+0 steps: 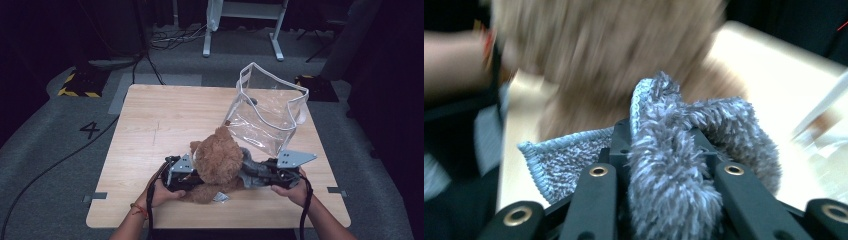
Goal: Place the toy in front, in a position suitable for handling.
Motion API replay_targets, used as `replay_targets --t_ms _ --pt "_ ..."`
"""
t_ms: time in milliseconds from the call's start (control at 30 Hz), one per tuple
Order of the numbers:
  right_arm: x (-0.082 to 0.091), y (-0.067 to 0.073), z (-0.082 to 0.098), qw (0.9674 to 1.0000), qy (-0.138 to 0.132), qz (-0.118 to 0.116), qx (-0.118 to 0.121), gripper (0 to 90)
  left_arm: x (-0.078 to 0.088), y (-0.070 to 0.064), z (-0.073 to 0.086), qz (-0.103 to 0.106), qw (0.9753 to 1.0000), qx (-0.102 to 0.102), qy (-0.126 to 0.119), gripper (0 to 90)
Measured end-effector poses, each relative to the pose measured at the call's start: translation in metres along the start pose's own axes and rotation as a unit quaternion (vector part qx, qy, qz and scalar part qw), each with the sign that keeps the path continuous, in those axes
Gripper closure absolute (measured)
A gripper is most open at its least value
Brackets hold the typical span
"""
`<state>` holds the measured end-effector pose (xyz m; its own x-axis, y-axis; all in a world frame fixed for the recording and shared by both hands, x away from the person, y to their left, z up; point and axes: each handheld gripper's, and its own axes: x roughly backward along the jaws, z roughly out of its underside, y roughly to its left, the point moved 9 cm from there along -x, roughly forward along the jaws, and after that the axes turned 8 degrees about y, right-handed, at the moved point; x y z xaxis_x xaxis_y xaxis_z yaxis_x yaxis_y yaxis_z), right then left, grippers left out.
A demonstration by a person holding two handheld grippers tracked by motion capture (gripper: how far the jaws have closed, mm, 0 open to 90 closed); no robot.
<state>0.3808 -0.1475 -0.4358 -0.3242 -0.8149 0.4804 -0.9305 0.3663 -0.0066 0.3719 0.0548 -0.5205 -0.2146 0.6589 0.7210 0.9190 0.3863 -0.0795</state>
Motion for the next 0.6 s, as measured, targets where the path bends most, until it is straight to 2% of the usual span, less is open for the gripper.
replay_targets --t_ms 67,167,267,333,400,467,533,600 --pt "0.008 -0.009 -0.021 0.9993 -0.036 0.008 0.002 72.7 0.001 0.000 0.001 0.002 1.0000 0.006 0.000 67.0" --pt "0.001 -0.012 -0.032 0.9993 -0.038 -0.003 0.002 72.8 0.004 -0.001 0.000 0.003 1.0000 0.007 -0.004 62.0" --pt "-0.019 -0.006 -0.021 0.9998 -0.010 -0.009 0.016 72.8 0.006 -0.002 -0.001 0.007 0.9998 0.019 -0.007 45.8" --pt "-0.027 -0.004 -0.013 0.9998 -0.002 -0.018 0.012 72.8 0.011 -0.002 -0.004 0.006 0.9991 0.038 -0.021 36.3" --pt "-0.032 -0.002 -0.007 0.9997 0.000 -0.023 0.006 72.8 0.018 -0.004 -0.009 0.004 0.9981 0.051 -0.034 22.9" --pt "-0.035 -0.002 -0.004 0.9997 0.000 -0.023 0.000 72.8 0.025 -0.006 -0.016 -0.002 0.9970 0.061 -0.047 17.1" --pt "-0.038 -0.001 0.000 0.9997 0.005 -0.025 -0.002 72.9 0.036 -0.016 -0.026 0.011 0.9949 0.065 -0.077 15.5" --pt "-0.041 -0.001 0.003 0.9997 0.010 -0.021 -0.004 73.0 0.038 -0.027 -0.035 0.018 0.9925 0.072 -0.097 15.2"
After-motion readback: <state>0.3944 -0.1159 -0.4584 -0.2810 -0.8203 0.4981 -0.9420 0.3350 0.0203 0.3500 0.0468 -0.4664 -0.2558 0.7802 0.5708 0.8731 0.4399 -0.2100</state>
